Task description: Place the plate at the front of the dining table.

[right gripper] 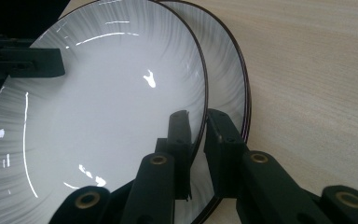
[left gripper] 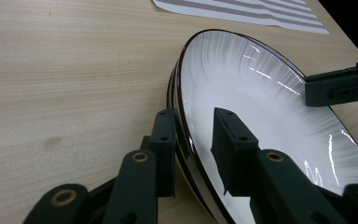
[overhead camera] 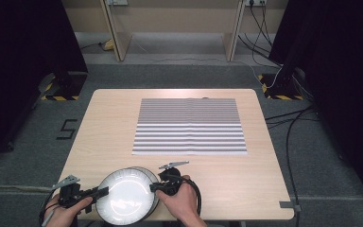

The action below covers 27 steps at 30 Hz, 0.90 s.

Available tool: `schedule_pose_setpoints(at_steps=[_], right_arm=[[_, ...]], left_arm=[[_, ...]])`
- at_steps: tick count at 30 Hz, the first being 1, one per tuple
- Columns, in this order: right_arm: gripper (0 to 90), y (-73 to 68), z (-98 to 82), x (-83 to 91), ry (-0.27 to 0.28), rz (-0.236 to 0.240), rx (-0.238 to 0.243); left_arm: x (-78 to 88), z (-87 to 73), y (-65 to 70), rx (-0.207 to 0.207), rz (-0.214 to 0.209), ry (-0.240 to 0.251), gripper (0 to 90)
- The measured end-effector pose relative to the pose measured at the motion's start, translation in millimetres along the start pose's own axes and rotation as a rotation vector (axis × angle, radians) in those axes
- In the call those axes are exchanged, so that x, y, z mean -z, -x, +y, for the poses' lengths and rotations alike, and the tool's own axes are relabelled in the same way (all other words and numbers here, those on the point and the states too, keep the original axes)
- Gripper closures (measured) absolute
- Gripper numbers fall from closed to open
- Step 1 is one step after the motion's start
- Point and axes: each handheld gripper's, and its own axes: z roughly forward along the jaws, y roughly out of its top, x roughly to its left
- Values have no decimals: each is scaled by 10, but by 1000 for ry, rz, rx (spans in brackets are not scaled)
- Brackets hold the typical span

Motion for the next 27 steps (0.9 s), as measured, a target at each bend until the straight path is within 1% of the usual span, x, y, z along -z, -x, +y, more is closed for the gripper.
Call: schedule_pose_setpoints(at_steps=[2, 3, 4, 7, 9, 10, 12, 13, 14, 15, 16, 17, 18, 20, 21, 23, 24, 25, 26, 27], right_arm=[[777, 4, 3, 16, -11, 13, -17], [777, 4, 3, 16, -11, 13, -17], [752, -11, 6, 36, -28, 17, -20], [739, -17, 15, 67, -55, 29, -40], [737, -19, 13, 72, -58, 32, -49], [740, -15, 2, 80, -62, 41, -62], [741, -20, -8, 79, -62, 41, -62], [742, -21, -9, 75, -62, 42, -64], [742, -21, -9, 75, -62, 42, -64], [760, -25, -16, 54, -73, 45, -77], [779, -28, -11, 48, -72, 31, -60], [793, -27, -10, 48, -74, 29, -59], [799, -17, -6, 48, -75, 32, -60], [804, -8, -4, 48, -76, 35, -67], [814, 6, 6, 48, -77, 40, -94], [816, 8, 10, 47, -76, 38, -99], [828, 26, 17, 39, -61, 33, -103], [828, 26, 17, 39, -61, 33, -103], [847, 85, 22, 33, -35, 58, -156], [852, 119, 27, 35, -25, 72, -175]], left_arm=[[16, 3, 12, 5, 11, -6, 707], [16, 3, 12, 5, 11, -6, 708], [30, 7, 20, 7, 18, -16, 710], [58, 13, 35, 16, 25, -29, 711], [75, 15, 44, 14, 32, -38, 711], [85, 17, 43, 18, 32, -42, 715], [90, 18, 43, 25, 37, -47, 727], [86, 20, 53, 18, 49, -54, 729], [86, 20, 53, 18, 49, -54, 735], [85, 21, 59, 15, 54, -56, 735], [85, 22, 56, 22, 51, -58, 741], [85, 22, 56, 22, 51, -58, 742], [83, 26, 51, 36, 46, -61, 746], [83, 33, 57, 35, 51, -68, 749], [74, 40, 73, 28, 60, -73, 752], [67, 43, 80, 24, 68, -69, 758], [53, 43, 85, 26, 78, -39, 764], [53, 43, 85, 26, 78, -39, 768], [25, 39, 84, 38, 79, -7, 774], [11, 43, 86, 37, 81, 0, 778]])
